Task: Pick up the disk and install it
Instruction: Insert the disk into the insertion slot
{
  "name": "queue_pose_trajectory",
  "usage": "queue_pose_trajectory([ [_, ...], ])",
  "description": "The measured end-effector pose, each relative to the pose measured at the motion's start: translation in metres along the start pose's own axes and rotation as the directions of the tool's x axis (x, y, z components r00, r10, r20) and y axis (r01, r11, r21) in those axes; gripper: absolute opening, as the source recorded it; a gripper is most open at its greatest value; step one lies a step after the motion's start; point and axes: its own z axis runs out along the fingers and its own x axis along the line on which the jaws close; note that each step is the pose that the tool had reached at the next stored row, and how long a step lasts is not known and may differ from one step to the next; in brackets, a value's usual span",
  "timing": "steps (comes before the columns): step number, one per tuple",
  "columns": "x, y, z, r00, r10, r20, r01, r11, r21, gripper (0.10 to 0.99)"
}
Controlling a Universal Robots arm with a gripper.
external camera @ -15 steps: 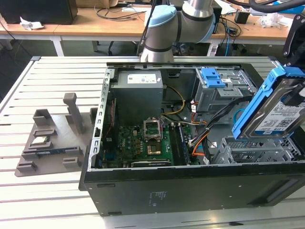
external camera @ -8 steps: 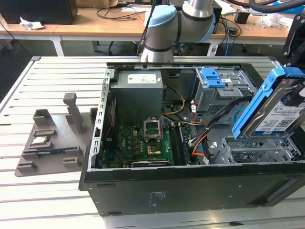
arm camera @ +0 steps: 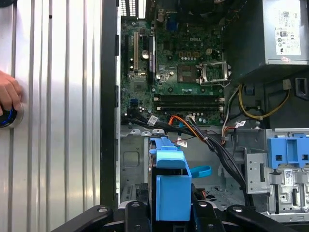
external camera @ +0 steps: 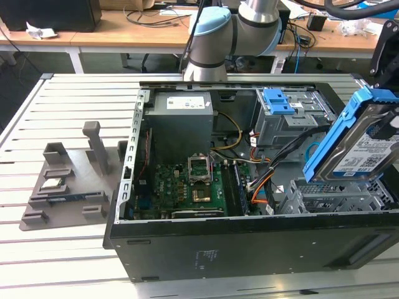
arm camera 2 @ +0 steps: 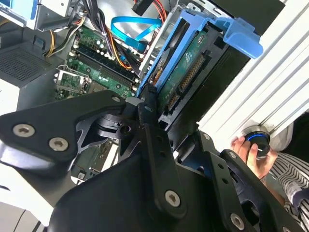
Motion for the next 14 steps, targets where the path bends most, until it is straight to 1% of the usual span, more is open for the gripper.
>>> queue_pose_trajectory([
  [5, 0.0005, -0.0011, 0.0135, 1.0000, 0.000, -0.0020, 0.000, 1.0000, 0.000, 0.365],
  [11, 0.0003, -0.0018, 0.0217, 1.0000, -0.002, -0.0029, 0.002, 1.0000, -0.001, 0.365],
  [13, 0.0010, -0.0021, 0.0331, 1.0000, -0.003, -0.0027, 0.003, 1.0000, -0.001, 0.365],
  [14, 0.0011, -0.0021, 0.0348, 1.0000, -0.003, -0.0028, 0.003, 1.0000, -0.001, 0.365],
])
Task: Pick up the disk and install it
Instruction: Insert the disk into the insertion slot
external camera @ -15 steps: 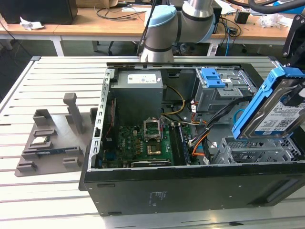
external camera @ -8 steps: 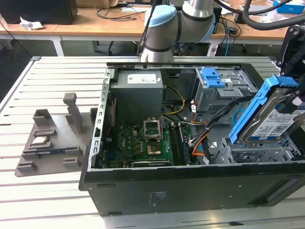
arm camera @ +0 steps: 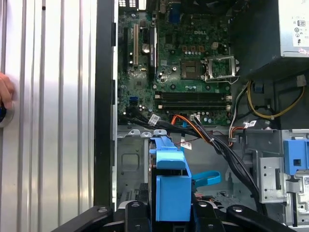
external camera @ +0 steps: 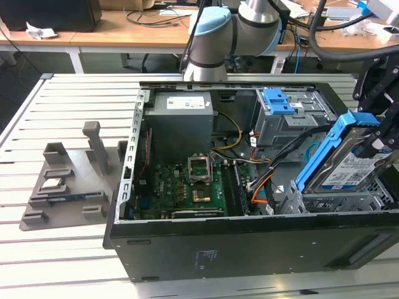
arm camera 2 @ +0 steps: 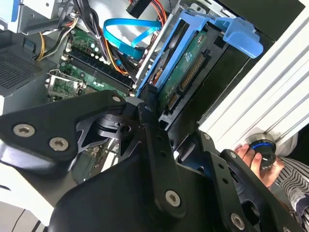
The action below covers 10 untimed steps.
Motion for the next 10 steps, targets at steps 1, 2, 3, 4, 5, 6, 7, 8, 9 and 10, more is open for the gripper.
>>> queue_pose_trajectory([
  [1, 0.0001, 0.0001, 0.0017, 1.0000, 0.000, -0.0001, 0.000, 1.0000, 0.000, 0.365],
  [2, 0.0003, 0.0003, 0.0048, 1.0000, 0.000, -0.0001, 0.000, 1.0000, 0.000, 0.365],
  [3, 0.0004, 0.0003, 0.0070, 1.0000, 0.000, 0.0000, 0.000, 1.0000, 0.000, 0.365],
  [4, 0.0005, 0.0003, 0.0092, 1.0000, 0.000, 0.0001, 0.000, 1.0000, 0.000, 0.365],
  [5, 0.0007, 0.0000, 0.0137, 1.0000, 0.000, 0.0000, 0.000, 1.0000, 0.000, 0.365],
  [6, 0.0009, -0.0001, 0.0168, 1.0000, 0.000, -0.0001, 0.000, 1.0000, 0.000, 0.365],
  [7, 0.0011, -0.0004, 0.0201, 1.0000, 0.000, -0.0001, 0.000, 1.0000, -0.001, 0.365],
  [8, 0.0012, -0.0006, 0.0225, 1.0000, 0.000, 0.0000, 0.000, 1.0000, -0.001, 0.365],
  [9, 0.0013, -0.0008, 0.0244, 1.0000, 0.000, 0.0001, 0.000, 1.0000, -0.001, 0.365],
  [10, 0.0014, -0.0010, 0.0274, 1.0000, 0.000, 0.0000, 0.000, 1.0000, -0.001, 0.365],
])
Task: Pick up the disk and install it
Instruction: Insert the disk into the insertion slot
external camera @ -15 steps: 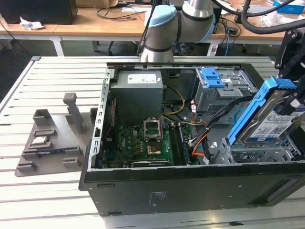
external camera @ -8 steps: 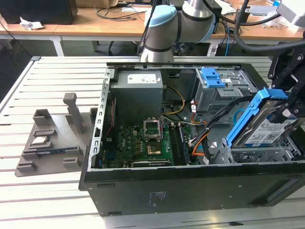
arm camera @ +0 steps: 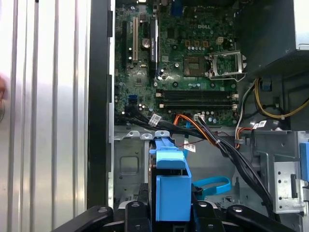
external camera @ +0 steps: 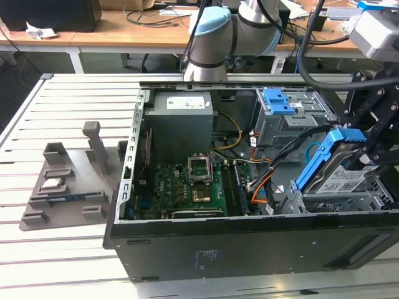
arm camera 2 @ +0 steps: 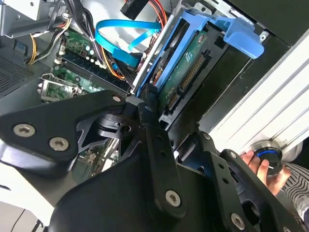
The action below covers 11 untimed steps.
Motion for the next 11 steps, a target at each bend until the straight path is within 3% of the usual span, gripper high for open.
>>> queue_pose_trajectory([
  [8, 0.0010, -0.0018, 0.0204, 1.0000, 0.000, -0.0003, 0.000, 1.0000, -0.002, 0.365],
  [11, 0.0012, -0.0021, 0.0234, 1.0000, 0.000, -0.0002, 0.000, 1.0000, -0.001, 0.365],
])
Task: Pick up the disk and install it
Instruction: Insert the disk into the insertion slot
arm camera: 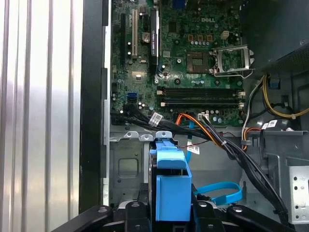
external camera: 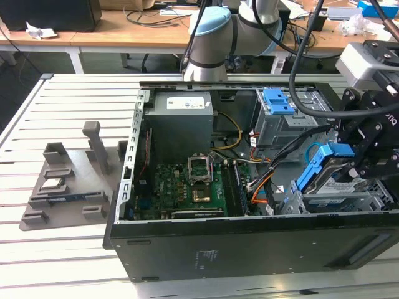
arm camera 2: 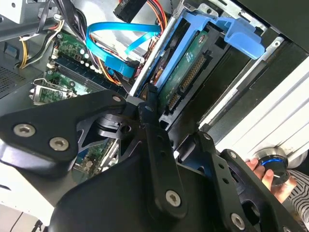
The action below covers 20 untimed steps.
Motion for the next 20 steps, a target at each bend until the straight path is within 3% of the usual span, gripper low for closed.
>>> queue_pose_trajectory([
  [7, 0.0001, -0.0001, 0.0007, 1.0000, 0.000, 0.0002, 0.000, 1.0000, 0.000, 0.376],
  [8, 0.0000, -0.0001, 0.0007, 1.0000, 0.000, 0.0000, 0.000, 1.0000, 0.000, 0.443],
  [14, 0.0001, -0.0001, 0.0013, 1.0000, 0.000, 0.0000, 0.000, 1.0000, 0.000, 0.443],
  [15, 0.0000, 0.0000, -0.0005, 1.0000, 0.000, -0.0014, 0.000, 1.0000, 0.000, 0.443],
  [16, -0.0006, 0.0009, -0.0096, 1.0000, 0.000, -0.0027, 0.000, 1.0000, 0.000, 0.443],
  [18, -0.0015, 0.0017, -0.0192, 1.0000, 0.000, -0.0038, 0.000, 1.0000, 0.000, 0.443],
  [20, -0.0027, 0.0023, -0.0253, 1.0000, 0.001, -0.0055, -0.001, 1.0000, 0.000, 0.443],
])
